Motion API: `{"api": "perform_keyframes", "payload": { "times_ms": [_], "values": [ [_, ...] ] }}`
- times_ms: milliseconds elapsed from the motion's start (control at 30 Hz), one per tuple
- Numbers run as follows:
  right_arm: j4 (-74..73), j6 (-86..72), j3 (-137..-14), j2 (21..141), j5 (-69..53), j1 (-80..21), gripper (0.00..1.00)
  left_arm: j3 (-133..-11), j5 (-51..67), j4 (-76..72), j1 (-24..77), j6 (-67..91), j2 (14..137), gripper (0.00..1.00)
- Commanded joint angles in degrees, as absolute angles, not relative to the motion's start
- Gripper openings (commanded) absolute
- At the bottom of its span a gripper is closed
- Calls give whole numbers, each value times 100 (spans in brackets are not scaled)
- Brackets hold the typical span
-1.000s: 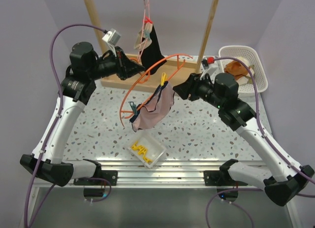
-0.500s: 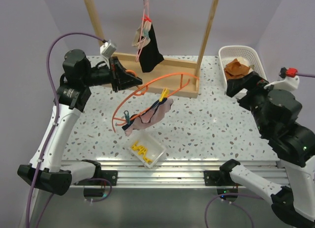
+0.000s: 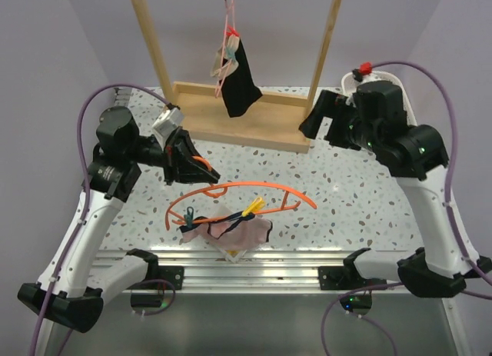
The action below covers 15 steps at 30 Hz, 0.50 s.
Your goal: Remove the underwear clipped to the hanger
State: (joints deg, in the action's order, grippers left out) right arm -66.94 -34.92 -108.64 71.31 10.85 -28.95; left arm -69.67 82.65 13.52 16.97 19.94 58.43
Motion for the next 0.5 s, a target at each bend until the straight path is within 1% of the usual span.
{"api": "perform_keyframes", "payload": {
  "times_ms": [0,67,100,133,200,300,333,367,433,467],
  "values": [
    [-6725,-3419,-10478,7374,-2256,-2323,98,-6891,8912,862,1784,2074,5687,0],
    [-6627,-3489,-10162,7549,-3003,-2241,98,-6864,8947,642,1819,2258,5669,0],
    [-6531,-3507,-10030,7567,-3571,-2241,98,-6829,8965,555,1828,2311,5660,0],
    [-6435,-3655,-9880,7550,-3847,-2233,98,-6812,8982,406,1846,2425,5651,0],
    [-6005,-3910,-9292,7437,-4609,-2241,98,-6724,9113,264,1846,2522,5660,0],
    [-5442,-4306,-8624,7278,-5254,-2241,98,-6418,9272,-516,1863,3039,5643,0],
    [-5284,-4507,-8474,7243,-5647,-2259,96,-6303,9299,-1232,1889,3598,5634,0],
    [-5169,-4561,-8281,7207,-5738,-2267,95,-6197,9316,-1587,1898,3891,5616,0],
    [-5273,-4466,-8244,7224,-5984,-2294,95,-5986,9334,-2150,1942,4348,5599,0],
    [-5561,-4369,-8322,7242,-6038,-2311,95,-5959,9325,-2188,1960,4385,5607,0]
  ]
}}
